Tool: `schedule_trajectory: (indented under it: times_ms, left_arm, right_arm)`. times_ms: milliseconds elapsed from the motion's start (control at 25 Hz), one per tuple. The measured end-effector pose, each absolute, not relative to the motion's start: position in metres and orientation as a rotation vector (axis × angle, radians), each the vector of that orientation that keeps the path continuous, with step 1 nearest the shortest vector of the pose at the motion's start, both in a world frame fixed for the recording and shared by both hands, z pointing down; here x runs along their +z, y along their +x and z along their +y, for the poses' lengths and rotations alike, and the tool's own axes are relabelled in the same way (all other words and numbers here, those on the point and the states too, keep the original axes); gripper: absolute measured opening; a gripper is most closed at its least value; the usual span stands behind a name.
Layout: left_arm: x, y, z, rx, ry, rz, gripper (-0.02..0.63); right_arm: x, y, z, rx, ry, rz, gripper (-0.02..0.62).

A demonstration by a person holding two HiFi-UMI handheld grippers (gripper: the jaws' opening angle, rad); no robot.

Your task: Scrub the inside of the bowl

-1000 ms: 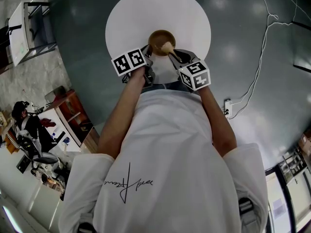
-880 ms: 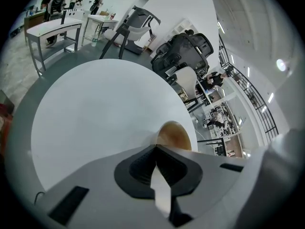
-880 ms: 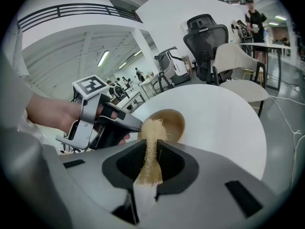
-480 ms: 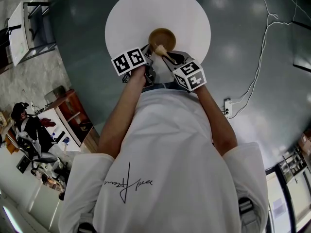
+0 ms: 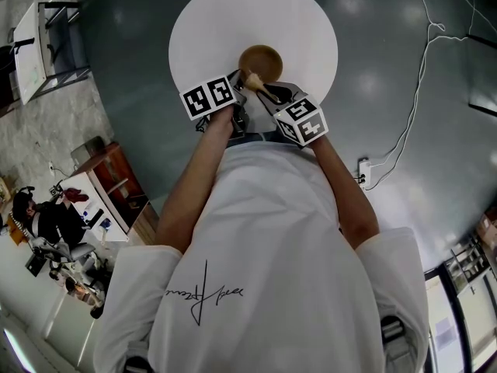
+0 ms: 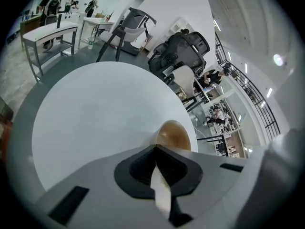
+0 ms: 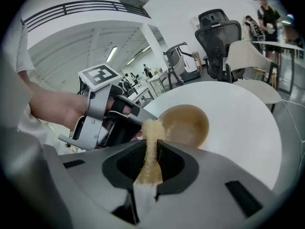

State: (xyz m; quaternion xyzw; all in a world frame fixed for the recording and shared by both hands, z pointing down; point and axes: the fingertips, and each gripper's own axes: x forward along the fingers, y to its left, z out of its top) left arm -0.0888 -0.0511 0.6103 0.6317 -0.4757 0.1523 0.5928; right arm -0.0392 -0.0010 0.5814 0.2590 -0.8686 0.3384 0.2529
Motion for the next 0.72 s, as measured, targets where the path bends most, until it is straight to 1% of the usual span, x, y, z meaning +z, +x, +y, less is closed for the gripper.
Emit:
schedule_trajectory:
  times_ms: [200,720]
  left_arm:
    - [0.6106,-0.0894,-0.0507,0.401,1.516,-1.107,0.009]
    - [0.6136,-0.0878,-0.0446,0.381,1.486,-1.086,0.009]
  right_arm:
    - [0.5838,-0.0415,0.0012,0.911,0.693,-2.354,0.080]
    - [0.5843,-0.0319,0.0052,0.906,0.694,-2.342,0.080]
